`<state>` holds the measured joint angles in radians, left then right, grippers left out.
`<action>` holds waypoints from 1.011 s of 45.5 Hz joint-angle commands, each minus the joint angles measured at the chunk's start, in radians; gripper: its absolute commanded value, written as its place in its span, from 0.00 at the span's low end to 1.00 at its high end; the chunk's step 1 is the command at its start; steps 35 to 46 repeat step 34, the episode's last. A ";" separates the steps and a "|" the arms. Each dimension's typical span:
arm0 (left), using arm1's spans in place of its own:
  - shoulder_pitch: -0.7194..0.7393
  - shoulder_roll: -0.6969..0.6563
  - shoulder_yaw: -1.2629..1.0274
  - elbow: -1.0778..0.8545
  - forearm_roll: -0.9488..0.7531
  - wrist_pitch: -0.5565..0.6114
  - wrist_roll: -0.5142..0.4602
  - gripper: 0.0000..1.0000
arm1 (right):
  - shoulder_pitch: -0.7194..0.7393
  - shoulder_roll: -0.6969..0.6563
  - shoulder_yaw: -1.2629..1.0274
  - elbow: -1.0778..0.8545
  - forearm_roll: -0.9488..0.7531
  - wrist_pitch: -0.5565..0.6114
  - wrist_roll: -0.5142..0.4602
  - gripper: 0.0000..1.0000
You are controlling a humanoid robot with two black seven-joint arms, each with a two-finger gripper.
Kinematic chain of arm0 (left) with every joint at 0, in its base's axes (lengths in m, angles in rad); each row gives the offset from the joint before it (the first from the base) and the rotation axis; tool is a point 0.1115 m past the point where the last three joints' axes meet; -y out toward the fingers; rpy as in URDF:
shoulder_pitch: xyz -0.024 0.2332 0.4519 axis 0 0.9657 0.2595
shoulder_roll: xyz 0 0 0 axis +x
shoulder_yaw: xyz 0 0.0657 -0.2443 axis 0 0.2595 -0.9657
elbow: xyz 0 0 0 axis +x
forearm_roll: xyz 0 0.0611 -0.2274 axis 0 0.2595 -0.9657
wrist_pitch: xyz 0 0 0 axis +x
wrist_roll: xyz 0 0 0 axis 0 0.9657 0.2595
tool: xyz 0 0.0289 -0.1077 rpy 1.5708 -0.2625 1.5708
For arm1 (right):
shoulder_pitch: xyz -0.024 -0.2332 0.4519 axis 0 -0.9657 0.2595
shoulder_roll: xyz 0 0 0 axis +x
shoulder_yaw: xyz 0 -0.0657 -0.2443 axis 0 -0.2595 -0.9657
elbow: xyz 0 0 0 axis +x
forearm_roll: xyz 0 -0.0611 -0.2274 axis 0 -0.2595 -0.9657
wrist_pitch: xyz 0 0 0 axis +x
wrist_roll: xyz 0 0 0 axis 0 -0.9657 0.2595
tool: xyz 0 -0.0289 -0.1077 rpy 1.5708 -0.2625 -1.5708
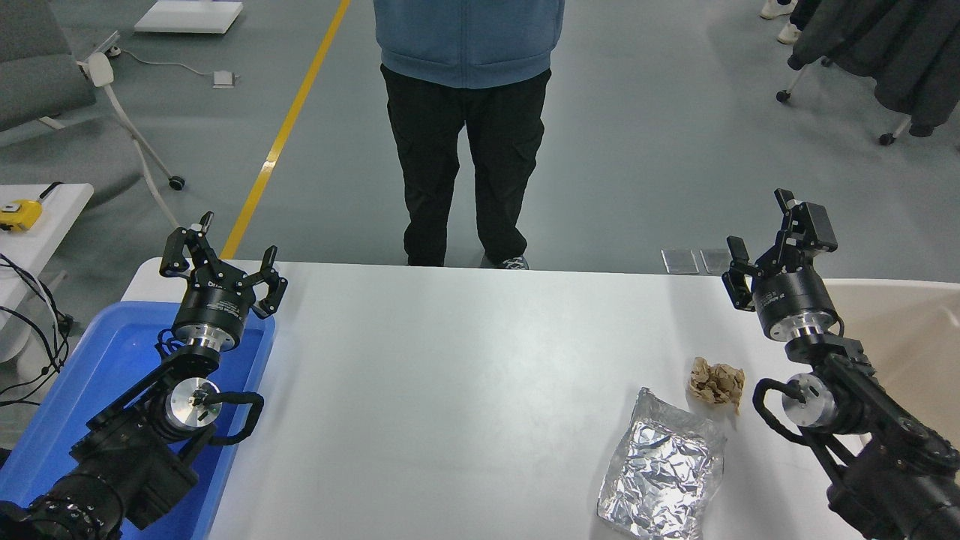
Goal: Dispose of the paper cup in the dustbin
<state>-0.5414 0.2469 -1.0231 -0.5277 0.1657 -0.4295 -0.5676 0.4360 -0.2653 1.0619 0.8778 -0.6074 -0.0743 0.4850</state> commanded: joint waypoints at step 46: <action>0.000 0.000 0.000 0.000 0.000 0.000 0.000 1.00 | 0.090 0.043 -0.046 -0.198 0.230 0.139 -0.003 0.99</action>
